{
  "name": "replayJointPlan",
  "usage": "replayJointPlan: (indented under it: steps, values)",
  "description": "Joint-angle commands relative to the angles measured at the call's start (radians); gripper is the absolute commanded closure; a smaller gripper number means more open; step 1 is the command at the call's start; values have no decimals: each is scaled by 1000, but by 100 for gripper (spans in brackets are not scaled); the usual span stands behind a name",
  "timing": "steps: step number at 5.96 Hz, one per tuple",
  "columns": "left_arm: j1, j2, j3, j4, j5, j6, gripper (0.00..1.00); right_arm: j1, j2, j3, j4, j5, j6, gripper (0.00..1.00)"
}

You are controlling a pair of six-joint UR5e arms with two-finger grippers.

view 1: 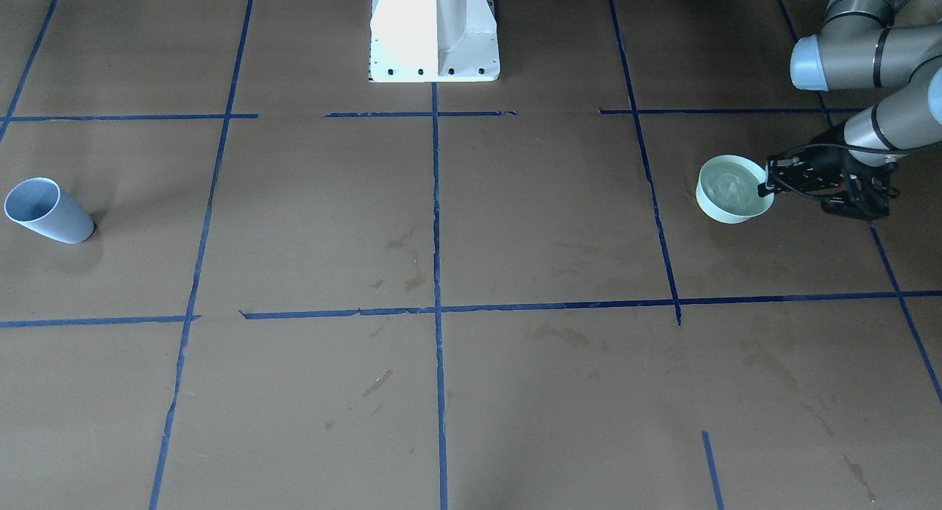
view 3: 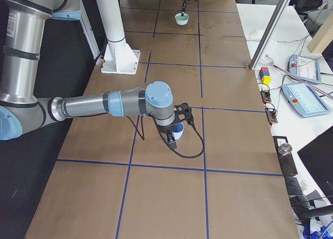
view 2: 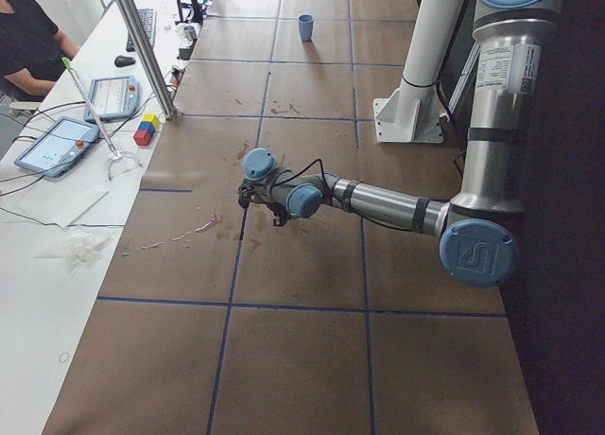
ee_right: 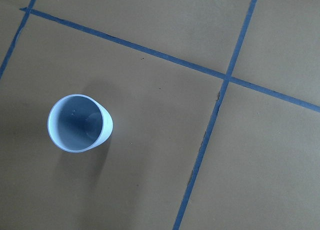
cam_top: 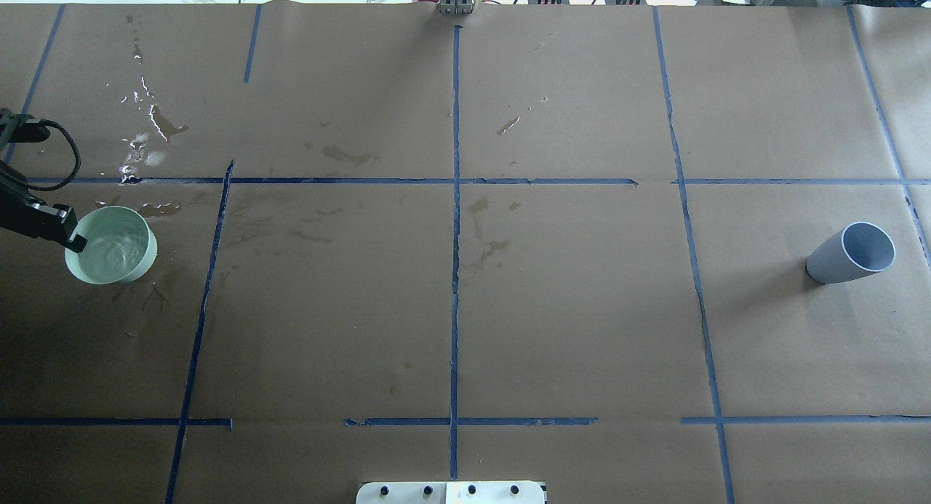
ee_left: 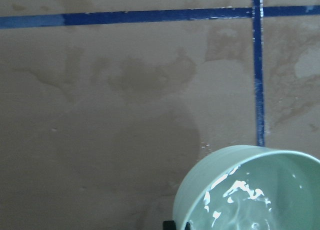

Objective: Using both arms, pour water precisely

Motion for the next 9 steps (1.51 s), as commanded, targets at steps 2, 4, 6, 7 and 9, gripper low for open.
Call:
replayJointPlan:
  steps: [2, 4, 6, 7, 9]
  values:
    - [-11, 3, 90, -6, -1, 32, 100, 1, 1, 2, 0, 0, 0, 0]
    - [-12, 25, 93, -16, -1, 58, 100, 1, -1, 5, 0, 0, 0, 0]
    - [-12, 28, 104, -32, -1, 61, 100, 1, -4, 12, 0, 0, 0, 0]
    - [-12, 26, 128, -39, -1, 61, 100, 1, -4, 12, 0, 0, 0, 0]
    - [-11, 26, 147, -56, -1, 61, 99, 1, -4, 12, 0, 0, 0, 0]
